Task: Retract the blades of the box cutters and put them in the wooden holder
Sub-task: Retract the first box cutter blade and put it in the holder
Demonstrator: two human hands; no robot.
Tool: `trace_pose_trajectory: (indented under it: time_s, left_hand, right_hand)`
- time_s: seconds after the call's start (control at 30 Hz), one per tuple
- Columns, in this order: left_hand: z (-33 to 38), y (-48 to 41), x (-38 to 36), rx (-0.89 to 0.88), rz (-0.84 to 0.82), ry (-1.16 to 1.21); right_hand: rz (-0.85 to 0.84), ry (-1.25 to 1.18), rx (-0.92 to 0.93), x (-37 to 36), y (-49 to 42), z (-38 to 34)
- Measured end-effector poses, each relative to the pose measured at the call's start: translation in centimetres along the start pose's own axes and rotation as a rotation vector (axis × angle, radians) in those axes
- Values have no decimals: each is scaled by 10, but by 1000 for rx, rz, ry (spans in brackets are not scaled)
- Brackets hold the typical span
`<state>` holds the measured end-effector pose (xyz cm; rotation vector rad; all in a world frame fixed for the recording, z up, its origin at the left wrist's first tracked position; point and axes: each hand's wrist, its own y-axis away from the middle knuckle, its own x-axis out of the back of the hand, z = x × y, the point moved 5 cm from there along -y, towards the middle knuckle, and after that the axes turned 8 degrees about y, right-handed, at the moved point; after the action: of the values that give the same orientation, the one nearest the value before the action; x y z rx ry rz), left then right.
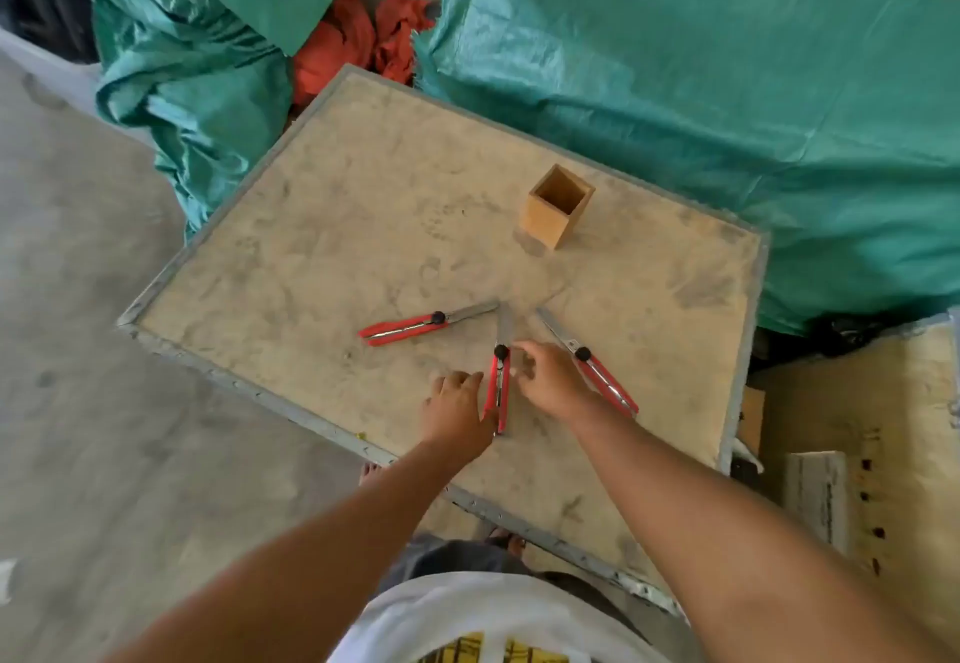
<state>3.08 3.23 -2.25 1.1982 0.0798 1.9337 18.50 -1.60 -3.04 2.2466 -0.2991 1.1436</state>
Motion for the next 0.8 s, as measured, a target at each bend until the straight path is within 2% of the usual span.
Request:
trace_pose_trajectory:
  time_s: [0.13, 0.37, 0.67, 0.8]
  left_hand:
    - [-2, 9, -14, 59, 59, -8]
    - [-9, 11, -25, 63, 124, 161]
    - [-6, 10, -5, 76, 3, 420]
    - [4, 1, 24, 37, -78, 698]
  right_hand:
    - [-17, -72, -40, -6, -4, -10]
    - [38, -235, -148, -7, -13, -13]
    - [101, -503, -222, 9, -6, -12]
    - [159, -611, -209, 46, -12, -18]
